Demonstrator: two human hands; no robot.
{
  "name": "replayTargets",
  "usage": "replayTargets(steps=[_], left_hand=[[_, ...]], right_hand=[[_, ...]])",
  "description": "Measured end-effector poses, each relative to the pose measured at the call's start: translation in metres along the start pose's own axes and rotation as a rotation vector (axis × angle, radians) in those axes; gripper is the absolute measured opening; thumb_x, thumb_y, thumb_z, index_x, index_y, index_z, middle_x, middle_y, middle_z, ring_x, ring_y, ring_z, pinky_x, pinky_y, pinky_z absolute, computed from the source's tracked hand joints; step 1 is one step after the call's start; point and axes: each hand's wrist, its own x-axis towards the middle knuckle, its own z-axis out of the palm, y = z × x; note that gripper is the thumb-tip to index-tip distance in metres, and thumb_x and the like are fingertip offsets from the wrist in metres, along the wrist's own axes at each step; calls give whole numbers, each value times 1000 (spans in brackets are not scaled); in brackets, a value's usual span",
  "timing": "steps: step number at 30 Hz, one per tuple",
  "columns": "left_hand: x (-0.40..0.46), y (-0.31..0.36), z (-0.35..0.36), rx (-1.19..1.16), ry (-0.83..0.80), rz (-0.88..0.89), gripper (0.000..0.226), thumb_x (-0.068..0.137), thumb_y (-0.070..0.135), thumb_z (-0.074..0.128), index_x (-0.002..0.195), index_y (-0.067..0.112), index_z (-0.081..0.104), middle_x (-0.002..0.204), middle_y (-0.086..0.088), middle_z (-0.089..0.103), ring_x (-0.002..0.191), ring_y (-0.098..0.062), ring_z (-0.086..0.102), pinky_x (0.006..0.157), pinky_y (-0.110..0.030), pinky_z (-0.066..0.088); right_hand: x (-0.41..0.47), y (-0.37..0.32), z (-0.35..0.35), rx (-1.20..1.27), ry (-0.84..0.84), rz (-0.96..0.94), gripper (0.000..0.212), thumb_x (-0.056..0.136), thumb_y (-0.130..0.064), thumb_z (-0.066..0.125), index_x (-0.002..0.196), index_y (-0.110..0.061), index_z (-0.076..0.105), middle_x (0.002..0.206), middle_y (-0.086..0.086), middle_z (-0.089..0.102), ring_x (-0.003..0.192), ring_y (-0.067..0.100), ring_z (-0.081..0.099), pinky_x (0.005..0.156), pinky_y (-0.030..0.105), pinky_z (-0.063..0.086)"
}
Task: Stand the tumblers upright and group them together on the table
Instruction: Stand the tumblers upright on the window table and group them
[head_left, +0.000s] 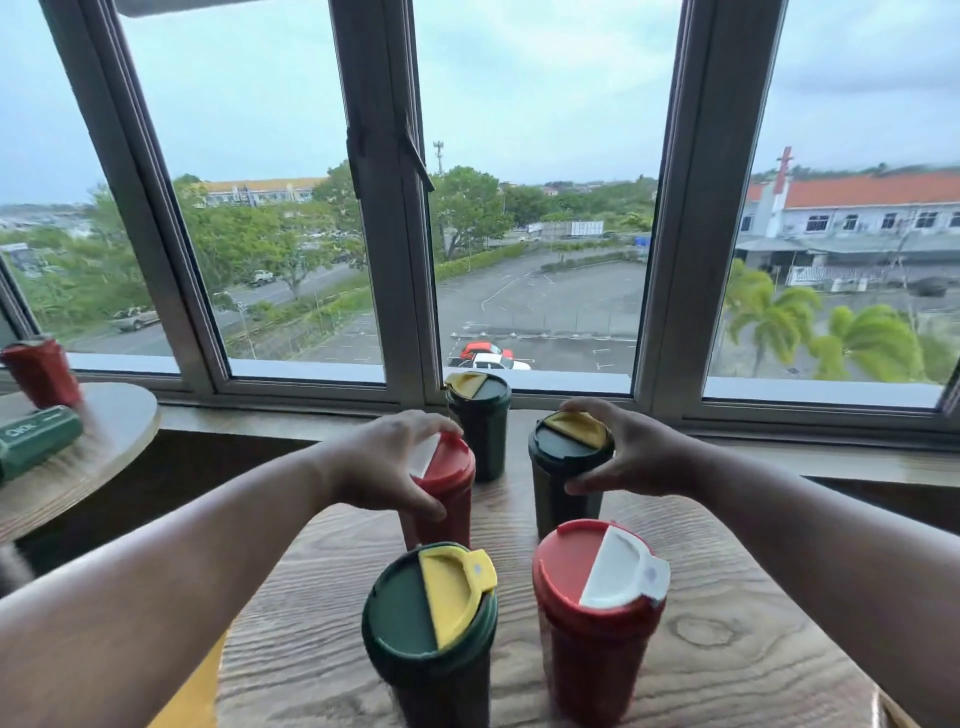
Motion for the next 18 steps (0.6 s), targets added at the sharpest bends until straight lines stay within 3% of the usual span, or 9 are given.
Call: replayTargets(steps=[3,7,9,11,14,16,18], left_hand=[[0,-6,-2,2,-47,2,93,60,49,86,140,41,40,138,19,44,127,-3,41,110,-27,33],[0,-8,-10,-31,-111,-9,98,50,80,73,137,48,41,142,21,44,130,-2,42,111,-28,33],[4,-4,-16,-131,-70,-22,88,52,86,67,129,49,48,134,17,54,122,-1,51,100,-21,41],[16,-2,-20,-185,58,-36,67,66,74,70,123,41,57,120,12,62,107,-1,60,82,-15,45],[44,-2,-25,-130,276,-86,56,78,52,77,126,28,61,113,5,62,96,-7,60,72,-13,42],[63,-1,-27,-71,284,-114,65,77,49,78,132,24,55,124,0,57,102,-13,57,76,-17,42],[83,0,-27,-8,203,-141,76,75,51,79,140,25,47,138,-4,48,117,-17,51,90,-23,39]], right_hand=[[1,0,-1,-17,-28,-1,114,40,-59,84,144,-42,40,133,-7,57,123,15,55,111,37,45],[3,5,-5,-44,-84,3,114,42,-66,85,144,-45,37,135,-8,55,123,14,54,111,36,44],[5,5,-8,-24,-89,1,113,44,-75,82,144,-43,41,136,-9,54,124,12,54,111,35,43],[10,0,-12,37,-70,-4,95,53,-74,76,136,-35,50,127,-7,60,114,12,59,105,34,48],[26,-9,-21,99,21,4,77,59,-76,65,121,-30,60,117,-3,66,110,15,64,104,40,51],[36,-15,-27,51,-15,24,77,59,-76,66,119,-29,62,117,-3,68,111,17,65,104,43,50],[41,-16,-28,-37,-130,40,89,55,-78,67,127,-25,62,123,0,68,114,18,64,104,43,50]])
